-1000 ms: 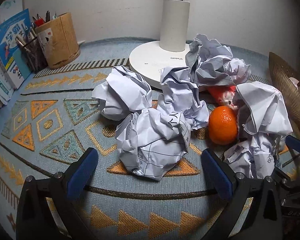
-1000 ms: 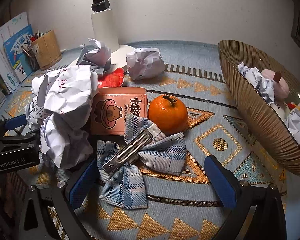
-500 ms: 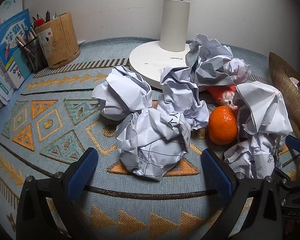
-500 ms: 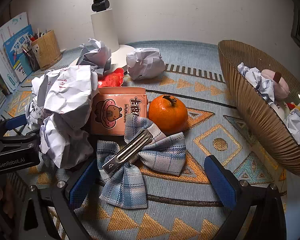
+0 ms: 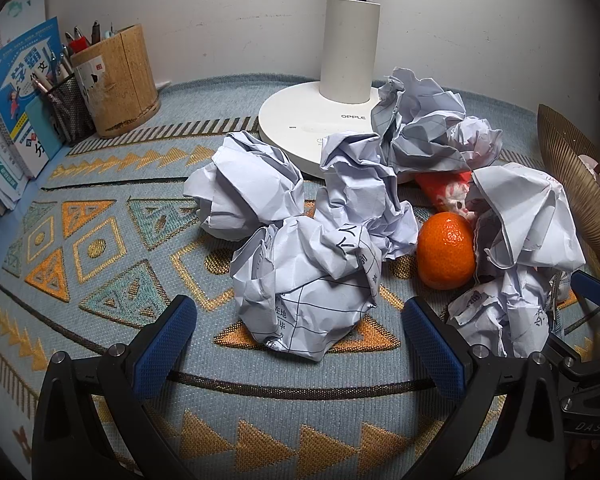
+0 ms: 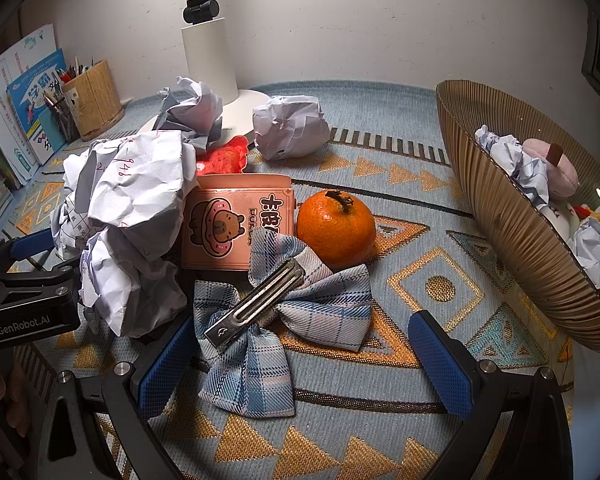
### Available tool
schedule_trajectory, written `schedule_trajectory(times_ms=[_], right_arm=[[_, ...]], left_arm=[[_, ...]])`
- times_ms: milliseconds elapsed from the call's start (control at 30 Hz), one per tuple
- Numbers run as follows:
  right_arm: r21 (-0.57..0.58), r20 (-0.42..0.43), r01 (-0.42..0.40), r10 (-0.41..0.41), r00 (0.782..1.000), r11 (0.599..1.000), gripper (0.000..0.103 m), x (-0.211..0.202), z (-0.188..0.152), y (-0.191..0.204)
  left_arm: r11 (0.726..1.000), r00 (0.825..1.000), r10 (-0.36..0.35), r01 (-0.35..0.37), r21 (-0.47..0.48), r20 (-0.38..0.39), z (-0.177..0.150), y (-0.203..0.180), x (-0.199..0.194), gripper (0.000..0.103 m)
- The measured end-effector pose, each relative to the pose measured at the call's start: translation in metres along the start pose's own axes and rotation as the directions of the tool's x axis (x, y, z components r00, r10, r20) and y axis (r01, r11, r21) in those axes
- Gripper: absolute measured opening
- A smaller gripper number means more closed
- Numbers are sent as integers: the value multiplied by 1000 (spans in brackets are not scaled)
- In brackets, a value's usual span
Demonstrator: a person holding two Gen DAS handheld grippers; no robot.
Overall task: Organize objects
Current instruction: 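Move both tools back over the remaining paper balls and bow clip, then grasp the plaid bow clip with the right tool while the left grasps a paper ball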
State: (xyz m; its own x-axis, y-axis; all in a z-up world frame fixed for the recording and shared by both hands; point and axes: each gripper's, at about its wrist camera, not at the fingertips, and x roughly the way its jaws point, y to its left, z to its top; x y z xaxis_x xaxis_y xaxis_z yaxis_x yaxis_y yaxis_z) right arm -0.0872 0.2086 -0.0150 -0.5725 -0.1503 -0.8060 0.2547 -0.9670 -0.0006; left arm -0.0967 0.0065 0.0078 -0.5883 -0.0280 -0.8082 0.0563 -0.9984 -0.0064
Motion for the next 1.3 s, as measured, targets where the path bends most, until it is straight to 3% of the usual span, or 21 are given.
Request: schedule_trajectory(times_ms=[1167, 1233, 1267, 1300], right_arm=[[3, 3, -4, 4, 1000, 1000, 102, -1, 1, -1], [16, 28, 2, -3, 1000, 1000, 78, -7, 0, -4], [23, 47, -4, 3, 999, 1000, 56, -10, -1, -6], [28, 58, -19, 17, 998, 999, 38, -12, -2, -8]], left_arm=[[1000, 1000, -1, 1, 0, 0, 0, -1, 0, 103], [1000, 1000, -5, 5, -2, 1, 0, 0, 1, 103], [1000, 1000, -11, 11, -5, 6, 0, 0, 0, 98], [1000, 1000, -8, 8, -10, 26, 1, 1, -4, 70]])
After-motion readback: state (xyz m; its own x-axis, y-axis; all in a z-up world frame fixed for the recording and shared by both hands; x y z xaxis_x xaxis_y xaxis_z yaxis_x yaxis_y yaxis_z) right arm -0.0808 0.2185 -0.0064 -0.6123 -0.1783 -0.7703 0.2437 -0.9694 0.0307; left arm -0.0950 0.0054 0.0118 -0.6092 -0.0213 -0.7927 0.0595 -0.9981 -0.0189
